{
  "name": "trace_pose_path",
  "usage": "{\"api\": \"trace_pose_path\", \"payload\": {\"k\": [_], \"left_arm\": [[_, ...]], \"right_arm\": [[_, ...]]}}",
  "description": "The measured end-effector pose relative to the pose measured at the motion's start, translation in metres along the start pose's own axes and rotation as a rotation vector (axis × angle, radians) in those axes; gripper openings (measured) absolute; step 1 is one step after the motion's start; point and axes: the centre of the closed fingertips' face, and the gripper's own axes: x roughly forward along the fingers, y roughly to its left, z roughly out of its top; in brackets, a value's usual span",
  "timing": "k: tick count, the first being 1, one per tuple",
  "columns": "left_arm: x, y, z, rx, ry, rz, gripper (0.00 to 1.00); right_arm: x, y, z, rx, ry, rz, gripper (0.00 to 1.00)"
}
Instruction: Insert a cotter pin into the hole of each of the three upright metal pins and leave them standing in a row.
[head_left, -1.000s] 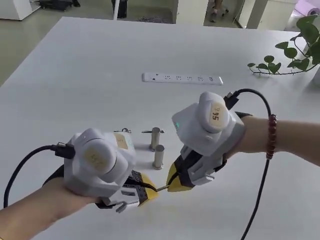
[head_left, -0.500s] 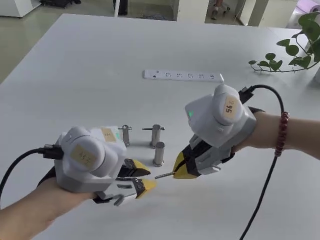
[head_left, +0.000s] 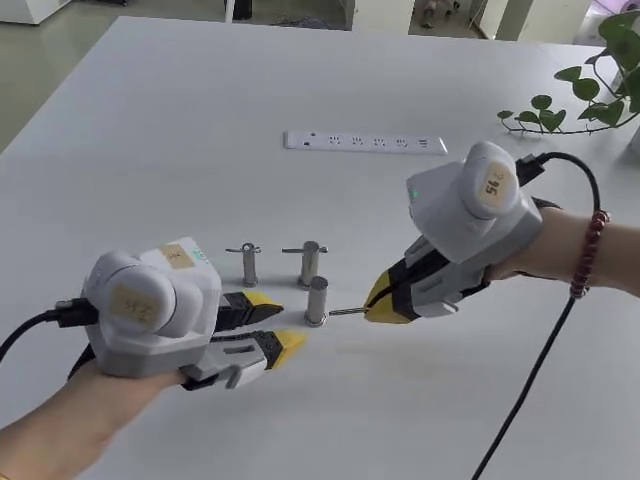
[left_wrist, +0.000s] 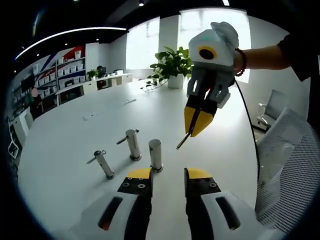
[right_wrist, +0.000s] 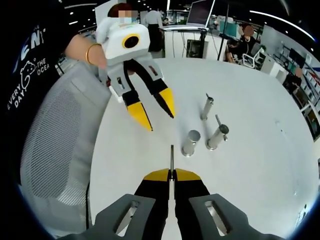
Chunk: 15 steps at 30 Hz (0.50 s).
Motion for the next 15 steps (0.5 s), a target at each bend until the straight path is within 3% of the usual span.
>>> {"api": "trace_pose_path", "payload": {"k": [4, 15], "left_arm": [[0.005, 0.009, 0.005, 0.002, -0.036, 0.046, 0.30], [0.023, 0.018, 0.009, -0.085, -0.057, 0.073, 0.27]], "right_arm": [[-0.003, -0.006, -0.002, 0.026, -0.011, -0.019, 0.00], [-0.001, -0.018, -0.001, 0.056, -0.045, -0.041, 0.00]]}}
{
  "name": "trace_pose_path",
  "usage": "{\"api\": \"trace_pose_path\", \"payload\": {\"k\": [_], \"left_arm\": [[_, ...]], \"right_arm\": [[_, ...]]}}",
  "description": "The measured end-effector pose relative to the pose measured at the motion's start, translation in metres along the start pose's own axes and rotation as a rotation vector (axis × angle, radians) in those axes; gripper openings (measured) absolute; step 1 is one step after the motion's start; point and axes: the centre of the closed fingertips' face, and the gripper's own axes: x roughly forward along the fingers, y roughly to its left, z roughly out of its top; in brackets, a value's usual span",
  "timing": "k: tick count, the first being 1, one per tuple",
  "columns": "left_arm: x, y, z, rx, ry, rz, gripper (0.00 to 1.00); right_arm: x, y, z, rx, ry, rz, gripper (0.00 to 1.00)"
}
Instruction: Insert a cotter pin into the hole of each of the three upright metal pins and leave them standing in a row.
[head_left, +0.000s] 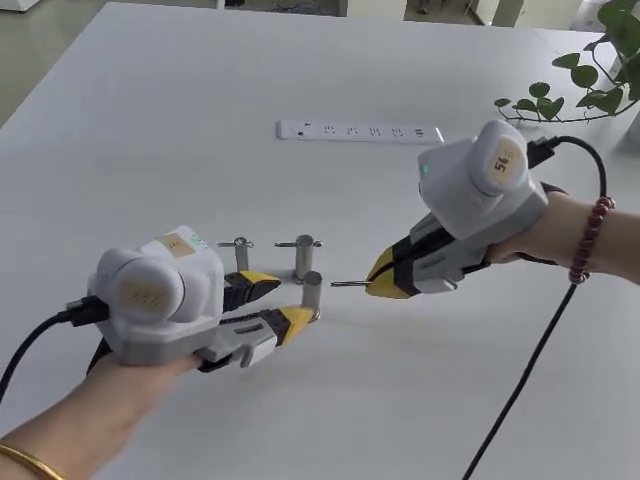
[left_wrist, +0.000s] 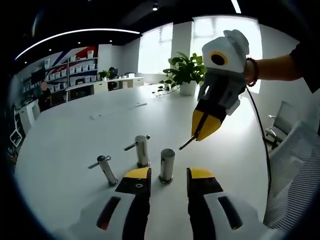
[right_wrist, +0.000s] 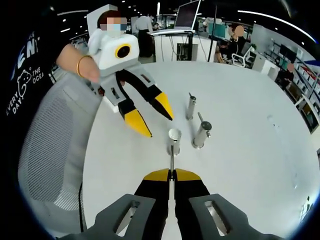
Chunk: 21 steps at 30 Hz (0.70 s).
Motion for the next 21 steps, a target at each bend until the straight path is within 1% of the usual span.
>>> {"api": "trace_pose_path", "payload": {"k": [2, 4, 9, 11, 15, 17, 21], "left_arm": [[0.003, 0.001, 0.002, -0.016, -0.009, 0.001, 0.24], [0.008, 0.001, 0.001, -0.031, -0.010, 0.001, 0.24], [0.017, 0.003, -0.004, -0.052, -0.003, -0.001, 0.23], [0.020, 0.003, -0.007, -0.074, 0.002, -0.007, 0.23], [0.025, 0.005, -0.009, -0.101, 0.008, -0.011, 0.20], [0.027, 0.004, -0.009, -0.116, 0.004, -0.019, 0.20], [0.031, 0.002, -0.010, -0.128, 0.002, -0.029, 0.18]], "right_arm": [[0.001, -0.002, 0.000, 0.005, -0.002, 0.002, 0.00], [0.003, -0.003, -0.001, 0.009, -0.004, 0.006, 0.00], [0.006, -0.006, 0.001, 0.012, -0.011, 0.014, 0.00], [0.007, -0.008, 0.002, 0.013, -0.011, 0.013, 0.00], [0.008, -0.008, 0.003, 0.011, -0.014, 0.027, 0.00], [0.009, -0.008, 0.003, 0.013, -0.012, 0.033, 0.00], [0.011, -0.007, 0.003, 0.009, -0.004, 0.039, 0.00]]}}
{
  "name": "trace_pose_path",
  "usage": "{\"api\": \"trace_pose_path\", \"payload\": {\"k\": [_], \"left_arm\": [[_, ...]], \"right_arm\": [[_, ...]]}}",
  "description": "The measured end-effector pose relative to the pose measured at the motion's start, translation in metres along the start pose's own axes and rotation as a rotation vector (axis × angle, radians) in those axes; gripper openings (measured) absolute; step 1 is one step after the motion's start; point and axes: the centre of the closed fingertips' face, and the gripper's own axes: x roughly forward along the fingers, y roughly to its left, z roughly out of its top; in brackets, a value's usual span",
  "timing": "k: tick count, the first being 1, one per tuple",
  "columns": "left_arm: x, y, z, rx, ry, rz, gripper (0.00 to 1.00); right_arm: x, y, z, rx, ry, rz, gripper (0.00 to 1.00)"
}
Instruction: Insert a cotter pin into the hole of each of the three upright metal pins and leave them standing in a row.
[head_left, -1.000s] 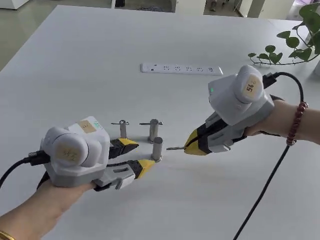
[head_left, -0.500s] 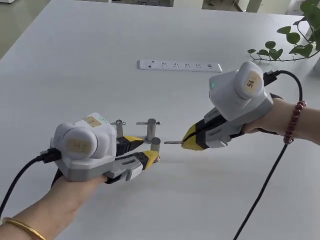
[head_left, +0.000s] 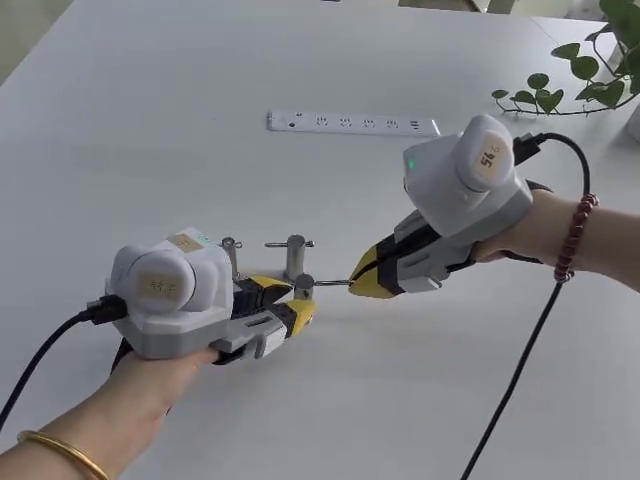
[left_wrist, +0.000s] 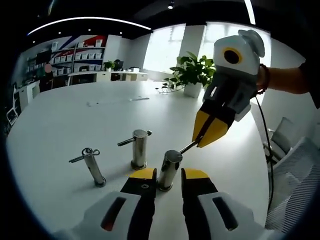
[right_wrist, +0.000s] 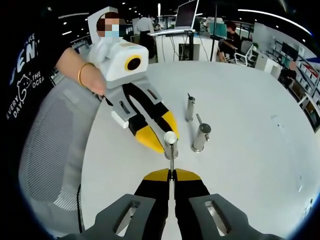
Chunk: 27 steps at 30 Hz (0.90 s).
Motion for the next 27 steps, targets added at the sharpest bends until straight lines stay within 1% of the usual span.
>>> {"api": "trace_pose_path", "payload": {"k": [3, 7, 9, 12, 17, 23, 25, 27], "left_arm": [[0.0020, -0.0015, -0.0012, -0.007, 0.003, -0.007, 0.14], [0.0030, 0.0008, -0.0022, -0.055, -0.006, -0.006, 0.13], [0.0025, -0.0001, -0.0032, -0.068, -0.005, -0.011, 0.13], [0.0021, -0.0017, -0.0039, -0.050, -0.001, -0.012, 0.13], [0.0031, -0.0028, -0.0051, -0.060, 0.004, -0.024, 0.13], [0.0039, -0.0041, -0.0049, -0.054, 0.006, -0.050, 0.13], [0.0043, -0.0041, -0.0049, -0.051, 0.007, -0.062, 0.13], [0.0050, -0.0032, -0.0048, -0.054, 0.009, -0.075, 0.13]], "right_arm": [[-0.0004, -0.0001, 0.0005, 0.004, -0.006, 0.005, 0.00], [0.0003, 0.0004, 0.0015, 0.000, -0.006, 0.011, 0.00], [0.0009, 0.0008, 0.0021, -0.004, -0.007, 0.014, 0.00], [0.0014, 0.0013, 0.0018, -0.016, -0.005, 0.021, 0.00], [0.0031, -0.0015, 0.0007, -0.017, -0.015, 0.036, 0.00], [0.0048, -0.0009, -0.0019, -0.033, -0.030, 0.058, 0.00], [0.0072, -0.0037, -0.0036, -0.042, -0.033, 0.066, 0.00], [0.0086, -0.0033, -0.0026, -0.043, -0.037, 0.071, 0.00]]}}
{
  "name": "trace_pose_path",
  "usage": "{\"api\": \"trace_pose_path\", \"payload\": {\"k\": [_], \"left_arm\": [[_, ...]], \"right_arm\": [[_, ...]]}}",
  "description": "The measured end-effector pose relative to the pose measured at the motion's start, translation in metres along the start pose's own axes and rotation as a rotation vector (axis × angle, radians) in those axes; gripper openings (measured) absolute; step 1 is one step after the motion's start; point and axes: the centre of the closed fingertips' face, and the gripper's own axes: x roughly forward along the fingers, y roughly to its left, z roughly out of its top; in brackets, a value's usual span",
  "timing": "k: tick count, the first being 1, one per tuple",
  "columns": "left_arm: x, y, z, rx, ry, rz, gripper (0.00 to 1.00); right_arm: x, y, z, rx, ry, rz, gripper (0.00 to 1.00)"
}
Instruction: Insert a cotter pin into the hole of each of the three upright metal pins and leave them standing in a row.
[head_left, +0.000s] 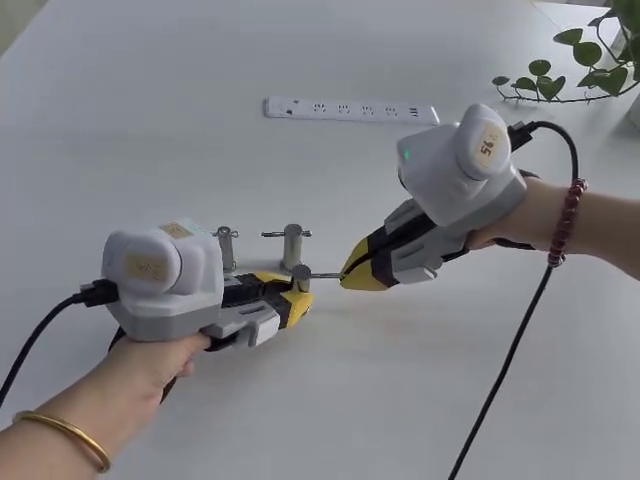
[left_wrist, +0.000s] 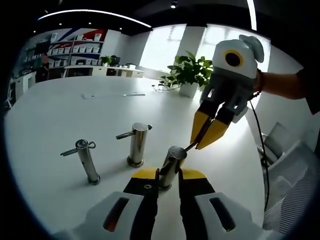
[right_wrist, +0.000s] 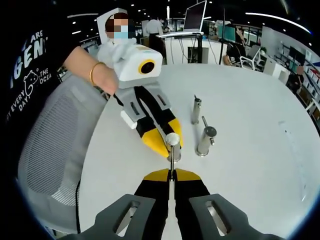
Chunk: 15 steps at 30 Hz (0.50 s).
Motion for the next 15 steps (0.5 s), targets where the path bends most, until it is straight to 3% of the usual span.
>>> {"api": "trace_pose_path", "payload": {"k": [7, 15], "left_arm": [[0.002, 0.002, 0.000, 0.005, 0.002, -0.013, 0.13], [0.002, 0.001, -0.001, -0.011, 0.002, -0.021, 0.14]], "right_arm": [[0.005, -0.003, 0.002, -0.025, 0.006, 0.001, 0.00], [0.013, 0.002, 0.015, -0.039, 0.002, 0.009, 0.00]]}}
